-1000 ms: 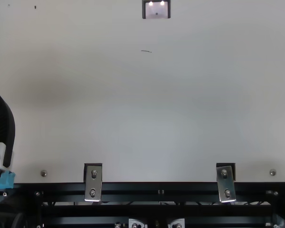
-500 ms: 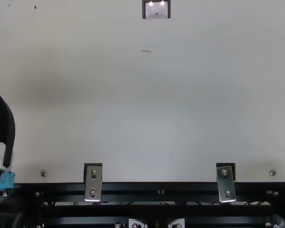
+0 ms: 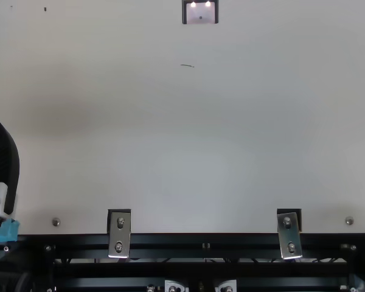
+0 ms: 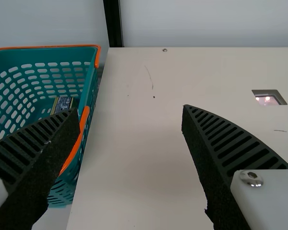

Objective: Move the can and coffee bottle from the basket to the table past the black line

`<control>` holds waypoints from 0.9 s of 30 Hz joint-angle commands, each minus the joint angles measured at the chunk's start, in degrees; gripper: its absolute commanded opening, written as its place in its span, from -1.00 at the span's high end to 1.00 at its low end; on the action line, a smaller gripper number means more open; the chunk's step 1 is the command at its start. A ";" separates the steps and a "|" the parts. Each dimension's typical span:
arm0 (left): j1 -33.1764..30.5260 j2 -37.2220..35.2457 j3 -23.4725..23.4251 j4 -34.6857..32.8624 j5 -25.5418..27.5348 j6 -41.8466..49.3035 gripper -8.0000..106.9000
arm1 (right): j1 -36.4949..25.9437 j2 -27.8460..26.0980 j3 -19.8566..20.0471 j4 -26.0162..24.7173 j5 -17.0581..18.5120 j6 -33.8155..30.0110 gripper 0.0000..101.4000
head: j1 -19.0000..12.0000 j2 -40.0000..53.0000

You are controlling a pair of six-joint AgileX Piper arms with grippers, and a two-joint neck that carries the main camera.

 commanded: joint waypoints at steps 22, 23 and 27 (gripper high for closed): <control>11.59 19.87 -14.45 3.75 -8.90 -10.14 -0.71 | 0.00 0.00 0.00 0.00 0.00 0.00 -1.00 | -1.53 0.70; 12.57 21.70 -15.71 4.11 -9.33 -10.28 -0.71 | 0.00 0.00 0.00 0.00 0.00 0.00 -1.00 | -1.53 0.70; 16.50 29.41 -21.02 4.08 -10.42 -9.57 -0.71 | 0.00 0.00 0.00 0.00 0.00 0.00 -1.00 | -1.53 0.70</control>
